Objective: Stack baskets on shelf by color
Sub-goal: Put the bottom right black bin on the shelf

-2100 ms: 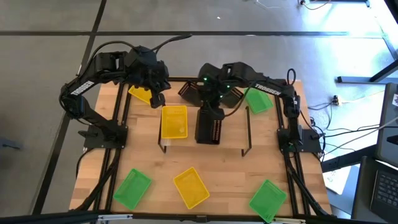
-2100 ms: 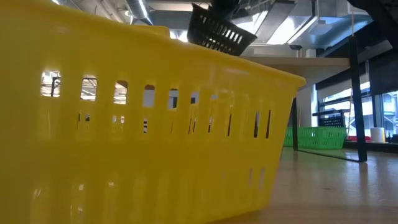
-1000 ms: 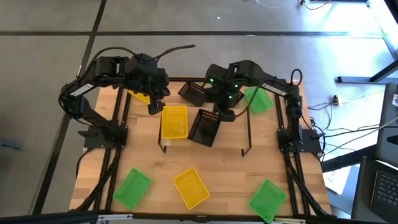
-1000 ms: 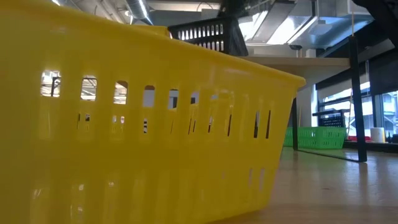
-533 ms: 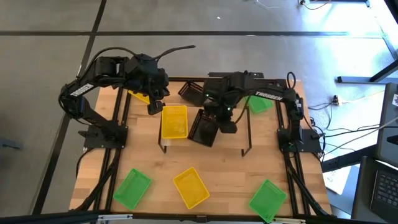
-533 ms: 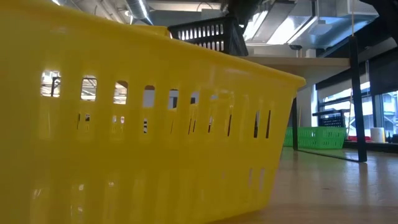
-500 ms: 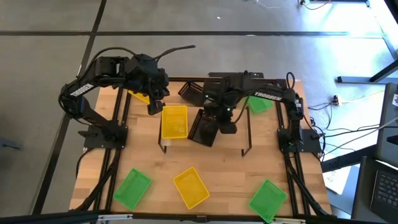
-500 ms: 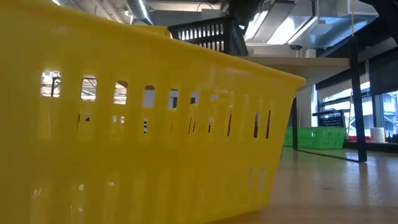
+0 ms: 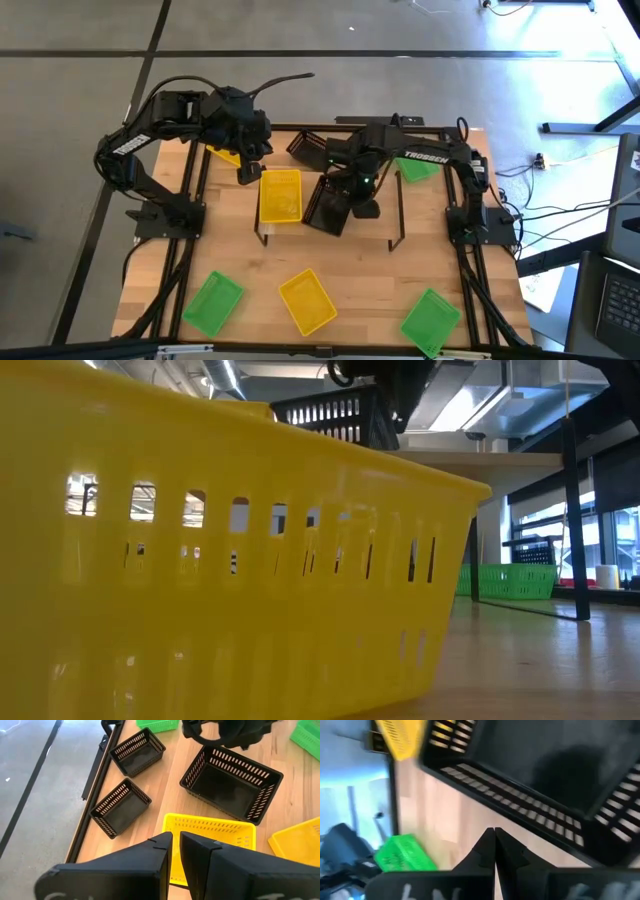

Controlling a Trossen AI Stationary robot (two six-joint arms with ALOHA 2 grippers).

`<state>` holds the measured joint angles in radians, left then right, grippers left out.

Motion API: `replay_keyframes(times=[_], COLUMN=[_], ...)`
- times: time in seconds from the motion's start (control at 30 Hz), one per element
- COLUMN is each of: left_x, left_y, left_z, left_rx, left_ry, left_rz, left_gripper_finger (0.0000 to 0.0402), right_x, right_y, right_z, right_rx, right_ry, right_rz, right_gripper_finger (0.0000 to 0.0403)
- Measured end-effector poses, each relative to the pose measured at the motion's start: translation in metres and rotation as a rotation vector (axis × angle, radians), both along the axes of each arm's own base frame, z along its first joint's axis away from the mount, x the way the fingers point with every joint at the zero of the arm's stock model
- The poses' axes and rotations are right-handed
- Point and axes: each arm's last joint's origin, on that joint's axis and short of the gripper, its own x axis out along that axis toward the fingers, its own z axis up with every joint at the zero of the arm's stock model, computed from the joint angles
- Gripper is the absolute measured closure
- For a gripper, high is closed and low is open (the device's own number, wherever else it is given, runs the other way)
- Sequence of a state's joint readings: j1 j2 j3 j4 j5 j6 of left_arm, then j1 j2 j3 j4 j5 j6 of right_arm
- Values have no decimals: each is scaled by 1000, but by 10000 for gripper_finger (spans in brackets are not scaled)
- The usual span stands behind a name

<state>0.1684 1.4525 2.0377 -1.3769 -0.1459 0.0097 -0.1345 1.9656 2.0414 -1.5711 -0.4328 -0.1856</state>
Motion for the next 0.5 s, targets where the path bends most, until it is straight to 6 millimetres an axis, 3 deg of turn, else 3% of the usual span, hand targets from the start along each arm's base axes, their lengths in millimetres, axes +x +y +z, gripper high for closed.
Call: replay_keyframes(times=[0.23, 0.5], left_x=[0, 0], left_y=[0, 0], left_z=[0, 0], left_rx=[0, 0], left_ry=[0, 0], left_rz=[0, 0], left_gripper_finger=[374, 374], right_x=[-1, 0], right_y=[-6, -9], right_z=[-2, -3], right_rx=[-196, -281], right_ry=[29, 26], right_rz=[-18, -22], right_gripper_finger=[403, 403])
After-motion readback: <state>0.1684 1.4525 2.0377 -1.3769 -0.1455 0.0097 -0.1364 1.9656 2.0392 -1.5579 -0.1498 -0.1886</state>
